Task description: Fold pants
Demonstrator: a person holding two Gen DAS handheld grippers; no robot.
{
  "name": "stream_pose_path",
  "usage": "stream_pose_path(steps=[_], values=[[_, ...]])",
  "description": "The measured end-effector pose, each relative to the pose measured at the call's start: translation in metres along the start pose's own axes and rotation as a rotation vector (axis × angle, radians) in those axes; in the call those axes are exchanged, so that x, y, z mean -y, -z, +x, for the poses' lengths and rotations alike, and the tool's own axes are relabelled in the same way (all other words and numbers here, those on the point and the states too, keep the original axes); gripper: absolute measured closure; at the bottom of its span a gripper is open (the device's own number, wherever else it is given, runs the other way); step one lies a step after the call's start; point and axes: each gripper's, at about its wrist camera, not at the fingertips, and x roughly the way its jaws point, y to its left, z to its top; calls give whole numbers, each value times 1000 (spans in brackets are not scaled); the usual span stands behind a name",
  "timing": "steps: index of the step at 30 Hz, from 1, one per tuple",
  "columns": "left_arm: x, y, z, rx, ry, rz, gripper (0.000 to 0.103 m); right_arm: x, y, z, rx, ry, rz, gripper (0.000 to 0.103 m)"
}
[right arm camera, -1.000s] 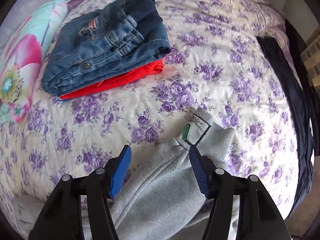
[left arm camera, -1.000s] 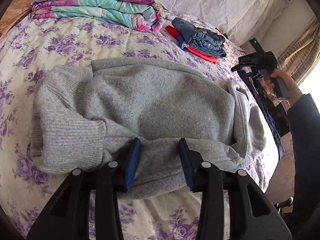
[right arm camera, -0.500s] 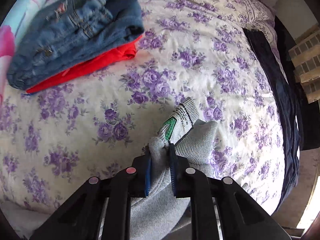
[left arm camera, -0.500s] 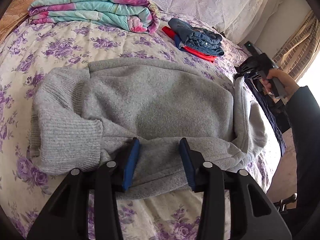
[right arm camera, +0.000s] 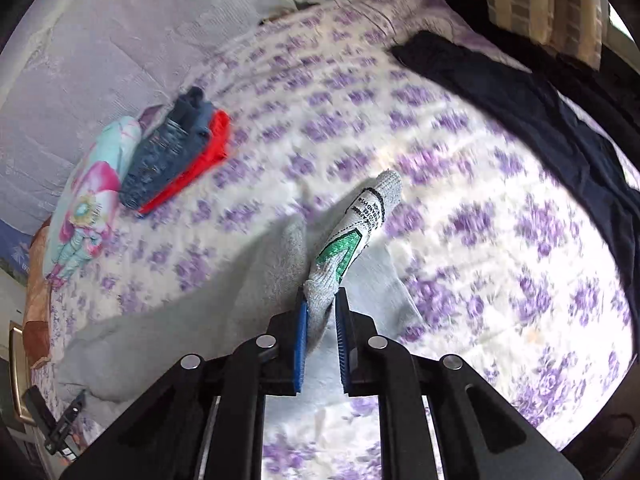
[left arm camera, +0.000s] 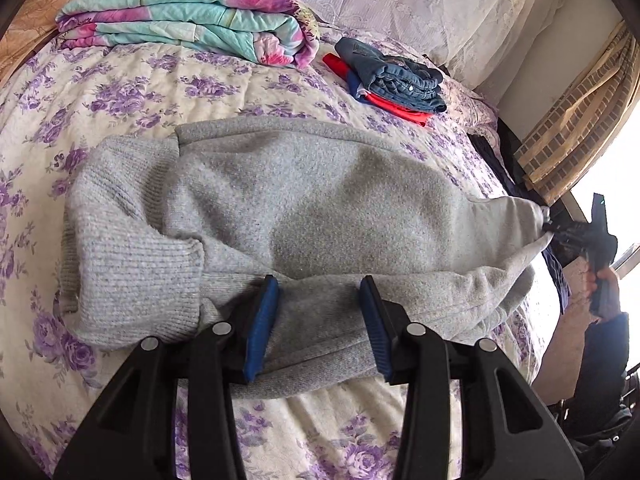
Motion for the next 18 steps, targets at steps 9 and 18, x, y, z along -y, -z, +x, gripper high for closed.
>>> stream_pose_path(steps=[9,18], values=[[34,-6,-40,26,-45,-21,61,27,33,14,69,-155,35,90],[163,-18,49,-132,-23,188,56,20,35,8,58,43,-134,65]])
